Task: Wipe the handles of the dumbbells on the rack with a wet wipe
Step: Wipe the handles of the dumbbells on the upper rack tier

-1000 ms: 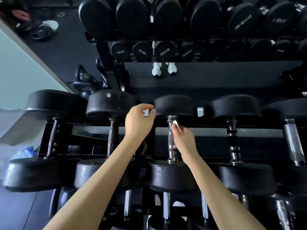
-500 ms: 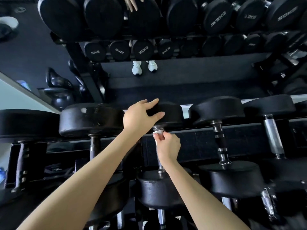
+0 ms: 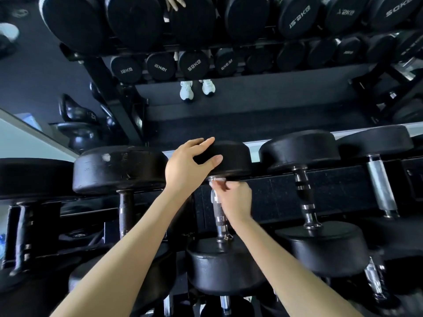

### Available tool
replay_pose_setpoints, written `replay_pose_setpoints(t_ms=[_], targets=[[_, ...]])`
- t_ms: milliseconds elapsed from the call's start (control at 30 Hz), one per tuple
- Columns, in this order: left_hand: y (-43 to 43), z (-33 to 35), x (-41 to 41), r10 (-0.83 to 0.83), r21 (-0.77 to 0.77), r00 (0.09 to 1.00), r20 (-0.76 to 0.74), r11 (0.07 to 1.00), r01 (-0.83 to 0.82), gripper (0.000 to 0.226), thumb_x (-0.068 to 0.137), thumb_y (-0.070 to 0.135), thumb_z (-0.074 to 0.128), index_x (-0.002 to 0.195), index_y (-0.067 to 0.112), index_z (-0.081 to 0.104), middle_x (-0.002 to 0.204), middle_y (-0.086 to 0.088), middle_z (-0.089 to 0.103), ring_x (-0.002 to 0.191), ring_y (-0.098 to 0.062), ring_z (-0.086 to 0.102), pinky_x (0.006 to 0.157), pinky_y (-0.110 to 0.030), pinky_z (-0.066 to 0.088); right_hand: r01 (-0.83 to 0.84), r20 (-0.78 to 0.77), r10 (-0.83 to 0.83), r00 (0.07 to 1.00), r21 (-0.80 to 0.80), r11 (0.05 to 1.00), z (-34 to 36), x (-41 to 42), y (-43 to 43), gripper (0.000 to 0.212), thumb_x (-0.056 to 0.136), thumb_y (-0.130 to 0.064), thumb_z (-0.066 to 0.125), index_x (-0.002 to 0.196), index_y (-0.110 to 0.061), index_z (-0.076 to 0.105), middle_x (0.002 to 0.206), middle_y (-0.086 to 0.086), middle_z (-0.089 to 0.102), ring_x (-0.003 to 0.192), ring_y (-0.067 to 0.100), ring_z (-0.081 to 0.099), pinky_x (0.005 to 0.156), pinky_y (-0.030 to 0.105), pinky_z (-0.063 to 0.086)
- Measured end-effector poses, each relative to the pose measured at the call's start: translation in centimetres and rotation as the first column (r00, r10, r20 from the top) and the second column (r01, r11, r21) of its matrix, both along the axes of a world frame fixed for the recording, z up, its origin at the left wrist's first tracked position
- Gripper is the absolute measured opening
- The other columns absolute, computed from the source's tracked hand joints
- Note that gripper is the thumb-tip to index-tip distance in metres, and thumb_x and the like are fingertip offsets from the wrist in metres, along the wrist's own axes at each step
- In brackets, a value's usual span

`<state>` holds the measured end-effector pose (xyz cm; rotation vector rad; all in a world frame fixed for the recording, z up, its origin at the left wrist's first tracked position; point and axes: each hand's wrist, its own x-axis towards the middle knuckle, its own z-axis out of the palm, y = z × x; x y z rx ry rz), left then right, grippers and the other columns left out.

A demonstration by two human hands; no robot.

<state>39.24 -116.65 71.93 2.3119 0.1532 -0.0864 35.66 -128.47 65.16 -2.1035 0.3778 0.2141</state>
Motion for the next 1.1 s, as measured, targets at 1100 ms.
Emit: replay_pose_setpoints(t_ms=[1100], targets=[[-0.1,1.2,-0.1,0.022,-0.089,0.997,-0.068,0.996,-0.028,0.044,0.082,0.043,0.068,0.125,0.041,0.057,0.133,0.017,0.053,0.121,0.001,0.044,0.074,0.0,0.026,-0.46,-0.334,0.514,0.79,0.232,0.857,0.9,-2.3,-4.8,0.041,0.097,-0.042,0.044,0.08,-0.007,0.058,0.064,-0.006,0.057,0.057,0.007,0.052,0.058,0.018,0.037]])
